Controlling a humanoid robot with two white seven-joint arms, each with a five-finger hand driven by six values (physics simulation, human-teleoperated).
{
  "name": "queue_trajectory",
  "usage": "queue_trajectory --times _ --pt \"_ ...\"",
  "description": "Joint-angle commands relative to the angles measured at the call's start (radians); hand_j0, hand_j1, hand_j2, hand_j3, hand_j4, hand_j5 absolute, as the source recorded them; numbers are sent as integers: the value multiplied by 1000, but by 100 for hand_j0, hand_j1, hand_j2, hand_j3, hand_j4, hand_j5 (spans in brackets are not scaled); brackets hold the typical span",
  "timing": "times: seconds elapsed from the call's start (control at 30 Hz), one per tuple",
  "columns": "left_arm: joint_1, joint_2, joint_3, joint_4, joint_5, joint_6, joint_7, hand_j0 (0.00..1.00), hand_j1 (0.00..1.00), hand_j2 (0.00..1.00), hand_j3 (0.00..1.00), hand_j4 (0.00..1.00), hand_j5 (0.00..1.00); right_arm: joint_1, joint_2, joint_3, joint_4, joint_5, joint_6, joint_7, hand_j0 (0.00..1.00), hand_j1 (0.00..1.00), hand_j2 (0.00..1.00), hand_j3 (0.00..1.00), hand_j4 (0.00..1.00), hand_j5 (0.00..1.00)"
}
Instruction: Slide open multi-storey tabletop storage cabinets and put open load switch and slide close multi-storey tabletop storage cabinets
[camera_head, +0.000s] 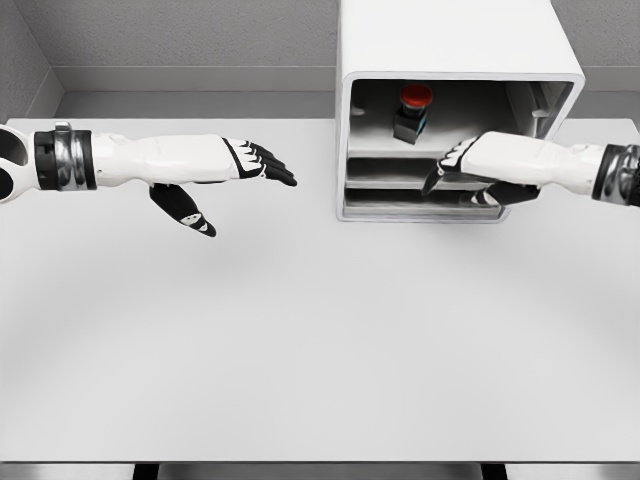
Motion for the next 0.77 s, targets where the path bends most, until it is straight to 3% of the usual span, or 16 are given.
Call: queue_trajectory --times 0.0,0.07,0.13,0.17,0.27,0.3,0.33,0.5,0.73 --pt "0 1 1 0 7 3 0 100 100 100 100 100 100 -2 4 5 11 -4 3 0 65 65 65 65 65 65" --pt "0 0 1 0 7 3 0 100 100 100 100 100 100 -2 -2 2 -2 -1 3 0 66 66 66 66 66 66" --pt "0 1 1 0 7 3 0 100 100 100 100 100 100 18 -37 -30 -70 -1 3 0 67 67 67 67 67 67" --pt "0 1 1 0 7 3 0 100 100 100 100 100 100 47 -80 -73 -128 -3 3 0 67 67 67 67 67 67" --pt "0 1 -4 18 7 3 0 100 100 100 100 100 100 135 -123 -193 -206 -6 3 0 67 67 67 67 67 67" --pt "0 3 -10 63 6 3 0 100 100 100 100 100 100 149 -127 -211 -219 -6 3 0 72 72 72 72 72 72" --pt "0 4 -11 120 6 3 0 100 100 100 100 100 100 182 -132 -241 -231 -6 3 0 100 100 100 100 100 100" --pt "0 4 -10 130 9 3 0 100 100 100 100 100 100 322 -210 -270 -279 -6 3 0 100 100 100 100 100 100" --pt "0 4 -10 130 7 3 0 100 100 100 100 100 100 344 -218 -268 -279 -7 3 0 100 100 100 100 100 100"
